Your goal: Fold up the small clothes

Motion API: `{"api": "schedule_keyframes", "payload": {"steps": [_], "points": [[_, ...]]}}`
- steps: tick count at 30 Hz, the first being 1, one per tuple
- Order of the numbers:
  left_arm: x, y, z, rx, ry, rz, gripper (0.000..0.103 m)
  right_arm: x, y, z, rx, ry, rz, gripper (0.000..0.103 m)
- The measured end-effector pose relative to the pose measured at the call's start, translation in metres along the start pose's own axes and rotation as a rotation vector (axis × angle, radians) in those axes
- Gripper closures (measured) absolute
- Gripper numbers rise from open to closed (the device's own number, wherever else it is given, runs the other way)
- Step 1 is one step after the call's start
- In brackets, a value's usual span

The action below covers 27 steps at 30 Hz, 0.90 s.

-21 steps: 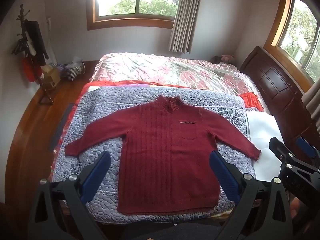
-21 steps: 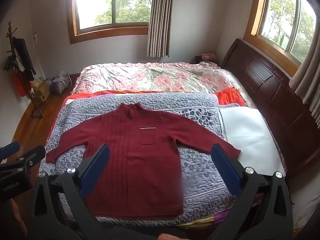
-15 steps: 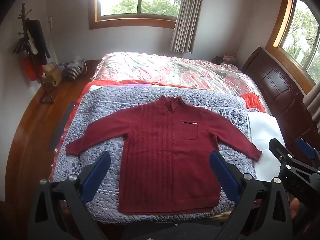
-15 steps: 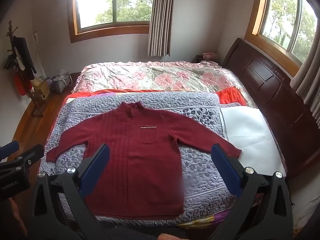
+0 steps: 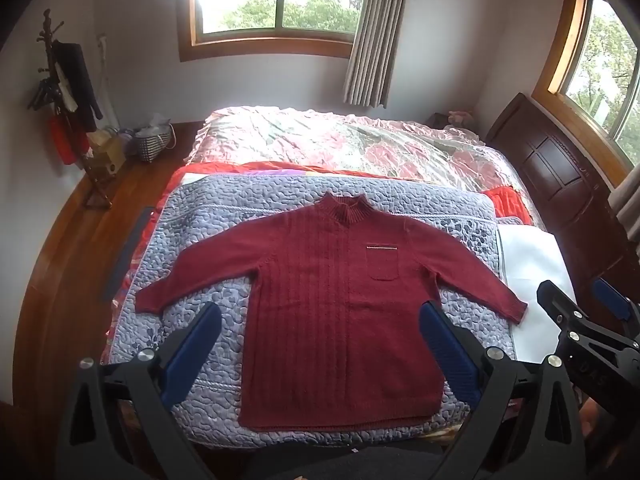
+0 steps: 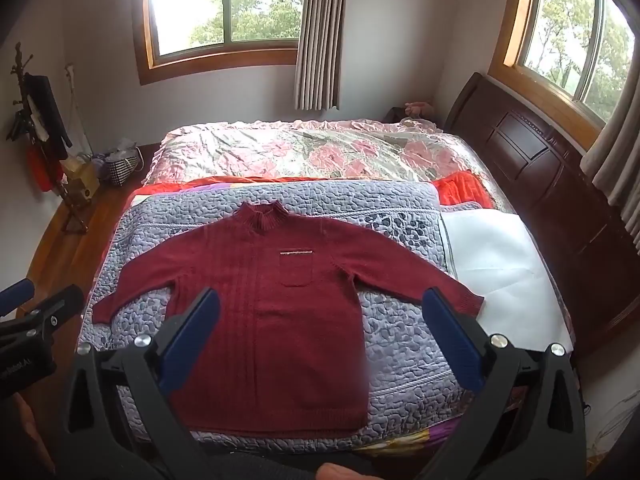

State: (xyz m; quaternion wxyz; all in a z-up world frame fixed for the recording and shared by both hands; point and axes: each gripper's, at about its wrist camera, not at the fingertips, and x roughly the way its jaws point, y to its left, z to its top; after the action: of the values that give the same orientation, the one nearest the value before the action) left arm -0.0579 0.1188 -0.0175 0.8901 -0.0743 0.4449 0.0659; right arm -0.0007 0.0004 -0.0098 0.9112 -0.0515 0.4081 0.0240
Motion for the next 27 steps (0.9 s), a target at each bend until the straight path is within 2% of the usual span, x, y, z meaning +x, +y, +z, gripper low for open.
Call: {"api": "schedule_keyframes", "payload": {"steps": [27], "points": [[0.0004, 0.0026, 0.0045, 0.000, 0.000, 0.002, 0.004, 0.0010, -0.0021, 0.0014, 0.003, 0.004, -0.002, 0.003]]}}
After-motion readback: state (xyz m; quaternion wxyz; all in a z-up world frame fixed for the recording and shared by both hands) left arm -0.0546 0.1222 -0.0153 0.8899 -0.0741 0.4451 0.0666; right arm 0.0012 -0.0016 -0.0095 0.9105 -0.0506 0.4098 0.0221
